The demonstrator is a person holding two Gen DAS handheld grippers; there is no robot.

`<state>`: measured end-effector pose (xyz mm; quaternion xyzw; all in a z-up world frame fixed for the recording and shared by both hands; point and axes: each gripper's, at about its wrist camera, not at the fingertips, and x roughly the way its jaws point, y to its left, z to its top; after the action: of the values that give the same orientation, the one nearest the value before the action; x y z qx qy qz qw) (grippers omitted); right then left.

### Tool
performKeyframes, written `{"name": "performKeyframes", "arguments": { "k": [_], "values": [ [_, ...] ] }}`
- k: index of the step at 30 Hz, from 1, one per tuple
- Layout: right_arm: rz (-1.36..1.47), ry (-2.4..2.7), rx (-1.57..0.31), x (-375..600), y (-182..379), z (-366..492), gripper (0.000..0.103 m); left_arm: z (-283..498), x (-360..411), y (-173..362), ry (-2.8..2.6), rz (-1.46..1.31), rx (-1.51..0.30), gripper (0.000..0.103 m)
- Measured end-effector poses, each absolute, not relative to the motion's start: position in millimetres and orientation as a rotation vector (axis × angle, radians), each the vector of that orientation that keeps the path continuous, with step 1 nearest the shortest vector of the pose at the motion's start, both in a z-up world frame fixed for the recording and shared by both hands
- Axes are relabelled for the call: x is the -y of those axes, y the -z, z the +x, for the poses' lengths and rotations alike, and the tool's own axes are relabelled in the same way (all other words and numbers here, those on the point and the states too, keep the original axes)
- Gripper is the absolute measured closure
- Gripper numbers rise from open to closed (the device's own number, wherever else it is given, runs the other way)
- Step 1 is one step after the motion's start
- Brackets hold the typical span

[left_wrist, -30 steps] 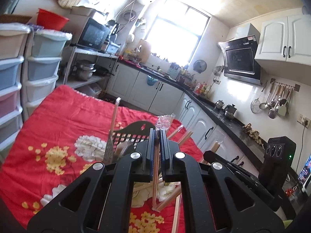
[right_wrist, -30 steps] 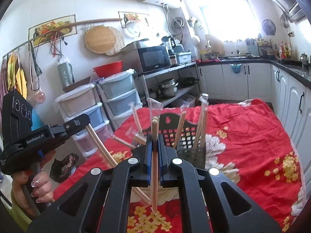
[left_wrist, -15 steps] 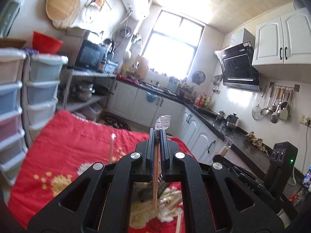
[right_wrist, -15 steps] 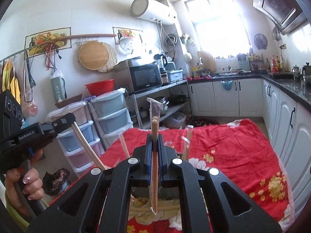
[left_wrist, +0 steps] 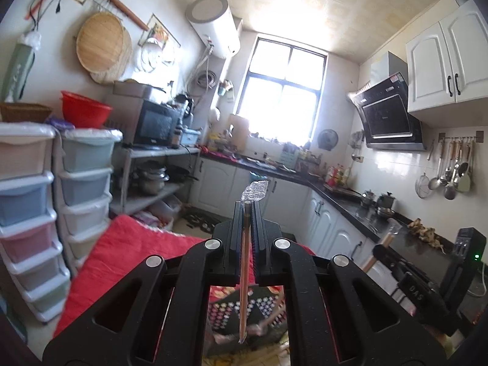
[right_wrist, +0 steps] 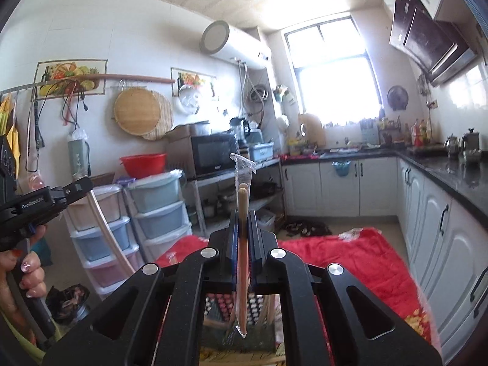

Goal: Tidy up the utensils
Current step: 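Lift both held chopsticks and carry them above the green caddy, then open both tools to drop the chopsticks into the caddy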

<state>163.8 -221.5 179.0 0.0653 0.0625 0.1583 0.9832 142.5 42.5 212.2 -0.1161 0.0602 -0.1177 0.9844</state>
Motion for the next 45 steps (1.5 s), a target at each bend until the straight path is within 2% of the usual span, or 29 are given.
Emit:
{"name": "performKeyframes", "arguments": {
  "k": [8,17,31,42,45],
  "values": [
    [0.144,-0.279,-0.049,228.4,-190.6,174.3,0.097,151.5,-42.8,-223.7,0.181,-0.220,-0.050,0.100],
    [0.123,-0.248,-0.029,221.2,-178.7,194.0,0.097,173.4,-38.3,-207.0,0.163,-0.267,-0.053,0.100],
    [0.123,-0.273,-0.138,203.1,-135.7,220.8,0.097,211.3,-23.5,-140.3,0.176,-0.281,-0.160,0.100],
    [0.121,-0.269,-0.211,193.8,-116.0,229.9,0.097,223.4,-13.5,-117.9,0.195,-0.265,-0.229,0.100],
    [0.126,-0.265,-0.225,194.2,-113.6,231.1,0.091,223.6,-13.3,-115.1,0.194,-0.259,-0.244,0.099]
  ]
}}
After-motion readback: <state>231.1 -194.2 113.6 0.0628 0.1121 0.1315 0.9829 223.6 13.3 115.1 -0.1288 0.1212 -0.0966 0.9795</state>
